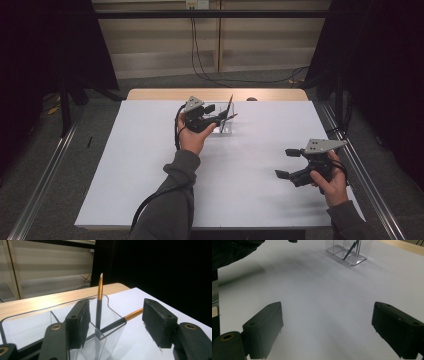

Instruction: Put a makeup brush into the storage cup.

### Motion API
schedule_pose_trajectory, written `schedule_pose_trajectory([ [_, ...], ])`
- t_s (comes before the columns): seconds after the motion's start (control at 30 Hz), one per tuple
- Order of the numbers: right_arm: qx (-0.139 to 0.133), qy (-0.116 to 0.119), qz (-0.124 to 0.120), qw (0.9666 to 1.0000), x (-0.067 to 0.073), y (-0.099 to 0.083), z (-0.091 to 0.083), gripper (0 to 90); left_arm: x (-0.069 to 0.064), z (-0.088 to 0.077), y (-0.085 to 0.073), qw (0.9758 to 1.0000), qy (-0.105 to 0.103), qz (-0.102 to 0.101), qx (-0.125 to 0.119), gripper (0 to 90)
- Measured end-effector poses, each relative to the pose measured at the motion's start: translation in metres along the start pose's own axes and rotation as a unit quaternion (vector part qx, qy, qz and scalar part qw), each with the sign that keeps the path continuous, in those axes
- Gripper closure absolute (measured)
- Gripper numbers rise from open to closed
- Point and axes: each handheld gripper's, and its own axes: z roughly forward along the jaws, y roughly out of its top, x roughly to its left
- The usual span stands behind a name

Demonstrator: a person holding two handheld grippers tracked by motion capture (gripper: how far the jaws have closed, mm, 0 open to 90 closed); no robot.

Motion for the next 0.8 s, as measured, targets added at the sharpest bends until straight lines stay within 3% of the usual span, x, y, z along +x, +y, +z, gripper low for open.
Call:
schedule_pose_trajectory([
  [0.43, 0.002, 0.003, -0.002, 1.0, 0.001, 0.0, 0.0, 9.3, -0.004, -0.007, 0.0, 0.9999, 0.007, 0.011, 0.009, 24.8],
  [0.53, 0.0, 0.001, -0.002, 1.0, 0.001, 0.0, 0.0, 9.3, -0.005, -0.009, 0.0, 0.9999, 0.007, 0.009, 0.001, 22.6],
  [0.63, 0.001, 0.001, -0.003, 1.0, 0.001, 0.0, 0.0, 9.3, -0.004, -0.012, -0.001, 0.9998, -0.004, 0.016, 0.007, 20.0],
  [0.8, 0.002, 0.002, -0.002, 1.0, 0.001, 0.0, 0.0, 9.3, -0.006, -0.015, -0.003, 0.9995, 0.004, 0.026, 0.016, 16.3],
])
